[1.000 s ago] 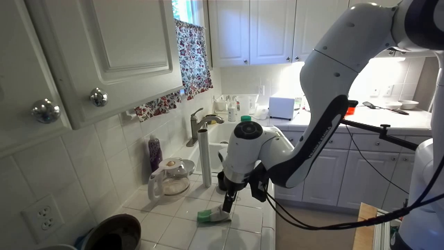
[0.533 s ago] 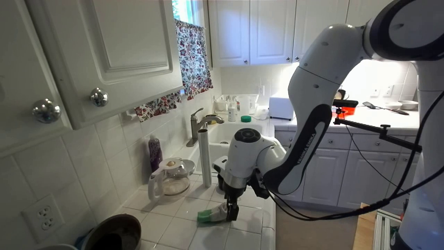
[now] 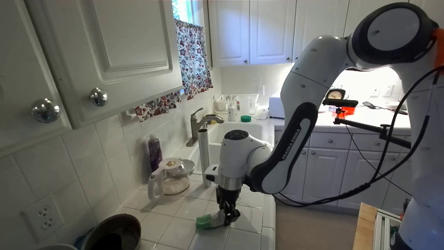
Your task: Move the measuring cup to the right then put the towel in the measuring cup.
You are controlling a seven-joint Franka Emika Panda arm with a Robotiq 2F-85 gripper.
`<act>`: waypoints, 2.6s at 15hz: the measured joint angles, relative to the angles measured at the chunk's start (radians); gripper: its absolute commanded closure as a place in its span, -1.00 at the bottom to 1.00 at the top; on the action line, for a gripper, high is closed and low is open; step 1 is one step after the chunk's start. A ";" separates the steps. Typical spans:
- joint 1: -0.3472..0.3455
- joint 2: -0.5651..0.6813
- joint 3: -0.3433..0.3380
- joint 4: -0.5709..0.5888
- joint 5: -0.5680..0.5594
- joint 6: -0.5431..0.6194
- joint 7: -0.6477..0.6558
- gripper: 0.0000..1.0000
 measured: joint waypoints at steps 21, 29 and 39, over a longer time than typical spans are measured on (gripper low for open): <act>0.327 -0.478 -0.375 -0.063 -0.135 -0.501 0.628 0.93; 0.328 -0.388 -0.459 0.034 0.002 -0.620 0.766 0.93; 0.414 -0.352 -0.453 0.159 -0.096 -0.952 0.558 0.71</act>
